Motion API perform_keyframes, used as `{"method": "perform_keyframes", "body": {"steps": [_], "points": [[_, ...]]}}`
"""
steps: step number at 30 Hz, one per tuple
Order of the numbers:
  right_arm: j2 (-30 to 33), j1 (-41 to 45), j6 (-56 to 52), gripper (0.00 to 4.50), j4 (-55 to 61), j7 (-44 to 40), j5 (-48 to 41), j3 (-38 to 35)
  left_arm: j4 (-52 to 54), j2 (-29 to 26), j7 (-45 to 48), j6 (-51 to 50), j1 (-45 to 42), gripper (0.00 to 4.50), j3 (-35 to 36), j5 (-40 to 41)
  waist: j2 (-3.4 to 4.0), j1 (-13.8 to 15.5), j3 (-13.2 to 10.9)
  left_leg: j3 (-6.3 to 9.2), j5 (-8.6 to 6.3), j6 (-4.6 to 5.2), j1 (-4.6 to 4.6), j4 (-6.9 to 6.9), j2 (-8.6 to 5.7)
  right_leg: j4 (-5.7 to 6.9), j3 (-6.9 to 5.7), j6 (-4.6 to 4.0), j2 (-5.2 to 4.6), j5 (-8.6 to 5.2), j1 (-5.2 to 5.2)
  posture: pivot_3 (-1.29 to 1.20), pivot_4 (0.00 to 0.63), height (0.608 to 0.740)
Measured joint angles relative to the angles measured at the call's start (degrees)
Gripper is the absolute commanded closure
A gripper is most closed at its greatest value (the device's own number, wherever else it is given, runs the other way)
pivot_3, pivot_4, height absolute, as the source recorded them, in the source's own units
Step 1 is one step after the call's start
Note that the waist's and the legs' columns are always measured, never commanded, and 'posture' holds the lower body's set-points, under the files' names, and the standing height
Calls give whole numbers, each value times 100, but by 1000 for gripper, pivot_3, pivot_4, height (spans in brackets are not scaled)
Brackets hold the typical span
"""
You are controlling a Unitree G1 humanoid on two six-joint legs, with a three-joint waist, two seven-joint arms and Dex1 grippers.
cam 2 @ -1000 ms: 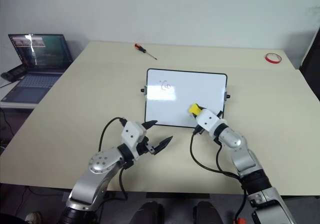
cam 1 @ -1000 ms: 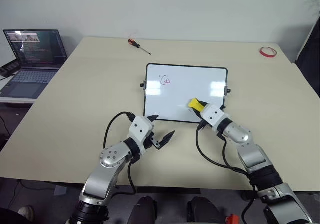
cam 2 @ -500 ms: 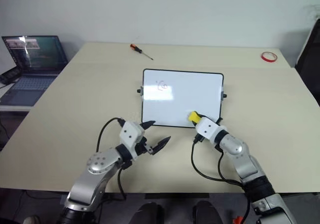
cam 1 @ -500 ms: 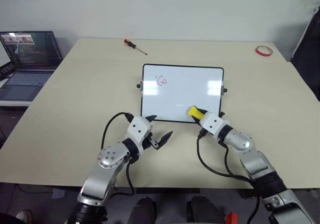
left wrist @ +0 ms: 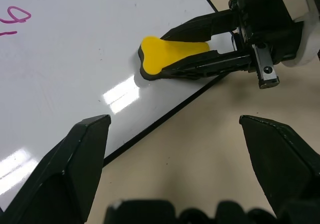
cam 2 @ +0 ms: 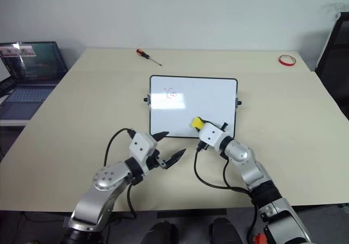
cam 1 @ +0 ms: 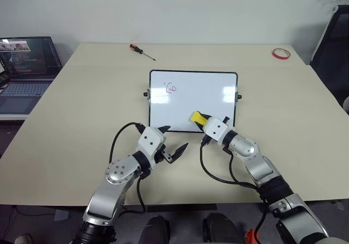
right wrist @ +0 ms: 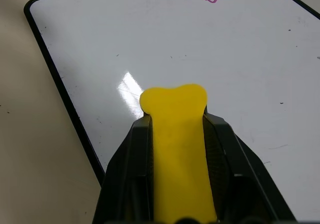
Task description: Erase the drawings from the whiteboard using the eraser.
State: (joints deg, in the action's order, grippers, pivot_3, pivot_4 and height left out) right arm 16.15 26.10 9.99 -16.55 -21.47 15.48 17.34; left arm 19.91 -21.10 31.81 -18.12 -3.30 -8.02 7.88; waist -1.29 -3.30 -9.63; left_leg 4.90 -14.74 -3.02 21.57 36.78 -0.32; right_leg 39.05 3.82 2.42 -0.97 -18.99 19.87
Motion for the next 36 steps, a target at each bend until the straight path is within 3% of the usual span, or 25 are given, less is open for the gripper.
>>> {"method": "perform_keyframes", "body": {"steps": [6,11,19,25,36], "points": [[135,-337,-61,3425,387,-371,-472,-213,60,-35,-6,-18,51,0,11,0,3,41,-4,5,-1,0,34,-4,-5,-2,-5,0,-5,0,29,0,150,740],[207,-759,-869,3425,1344,-849,-1274,-575,198,-56,-233,-13,-36,0,333,-2,10,81,-16,1,-2,-1,53,-18,-4,-14,-2,0,-7,-1,48,0,150,740],[-128,-651,-1433,3425,1888,-762,-1551,-674,-226,73,-564,375,-142,0,508,-57,10,94,-21,1,-2,-1,52,-20,-5,-14,-4,1,-7,-2,50,0,150,740],[-482,72,-1247,3425,1316,-473,-1291,-524,-854,131,-874,774,-329,0,777,-157,7,102,-23,-6,-1,-1,53,-22,-5,-10,-11,0,-7,-1,58,0,150,740],[-1030,2198,-44,3425,-1588,280,-676,-378,-1157,238,-873,1028,-565,0,831,-181,5,89,-26,-27,0,-2,56,-36,-3,-6,-9,-1,-8,-1,81,0,150,740]]}}
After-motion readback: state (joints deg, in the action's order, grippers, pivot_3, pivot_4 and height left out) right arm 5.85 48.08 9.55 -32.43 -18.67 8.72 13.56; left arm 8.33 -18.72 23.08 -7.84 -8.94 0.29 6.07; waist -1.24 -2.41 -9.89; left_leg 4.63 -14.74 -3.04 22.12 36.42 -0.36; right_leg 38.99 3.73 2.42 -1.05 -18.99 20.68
